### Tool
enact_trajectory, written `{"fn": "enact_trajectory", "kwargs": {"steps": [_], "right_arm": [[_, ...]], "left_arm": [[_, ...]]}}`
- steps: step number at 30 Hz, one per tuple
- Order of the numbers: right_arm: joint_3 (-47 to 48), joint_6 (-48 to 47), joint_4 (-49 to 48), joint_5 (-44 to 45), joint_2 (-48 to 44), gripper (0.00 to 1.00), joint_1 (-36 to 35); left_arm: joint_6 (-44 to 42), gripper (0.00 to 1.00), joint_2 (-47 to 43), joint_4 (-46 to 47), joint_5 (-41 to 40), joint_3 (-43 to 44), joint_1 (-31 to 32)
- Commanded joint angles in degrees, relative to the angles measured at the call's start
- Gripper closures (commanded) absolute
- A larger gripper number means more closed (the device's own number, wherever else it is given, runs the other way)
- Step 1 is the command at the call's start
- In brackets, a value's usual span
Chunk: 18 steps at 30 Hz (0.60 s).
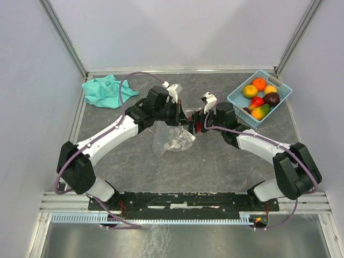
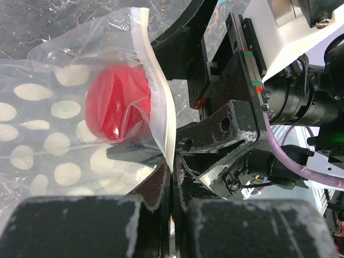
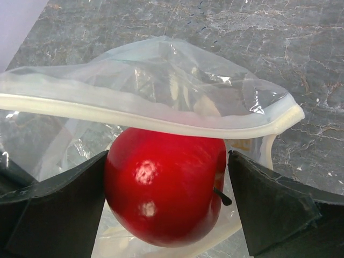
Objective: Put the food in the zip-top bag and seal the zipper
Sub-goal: Place the fake fruit in the zipper food storage bag.
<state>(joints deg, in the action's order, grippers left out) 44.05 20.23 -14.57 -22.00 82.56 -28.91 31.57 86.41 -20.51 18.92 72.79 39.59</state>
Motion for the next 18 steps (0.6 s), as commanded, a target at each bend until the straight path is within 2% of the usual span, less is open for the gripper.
{"fn": "enact_trajectory", "kwargs": {"steps": [1,9,18], "right_arm": [[3.5,-2.1,0.1,-1.8,-2.2,0.01,-0.5],[7.1,-5.7,7.9,-0.2,-7.5,0.01,-0.5],[14.0,-9.0,21.7,2.8,-13.6,0.01,-0.5]], "left_arm": [[2.6,0.97,-2.8,6.9,3.0,-1.0,0.2],[4.8,0.97,-4.7,11.9,4.2,-4.8,0.0],[0.6,0.97,-5.1,6.8,-1.3,-3.4,0.0]]}}
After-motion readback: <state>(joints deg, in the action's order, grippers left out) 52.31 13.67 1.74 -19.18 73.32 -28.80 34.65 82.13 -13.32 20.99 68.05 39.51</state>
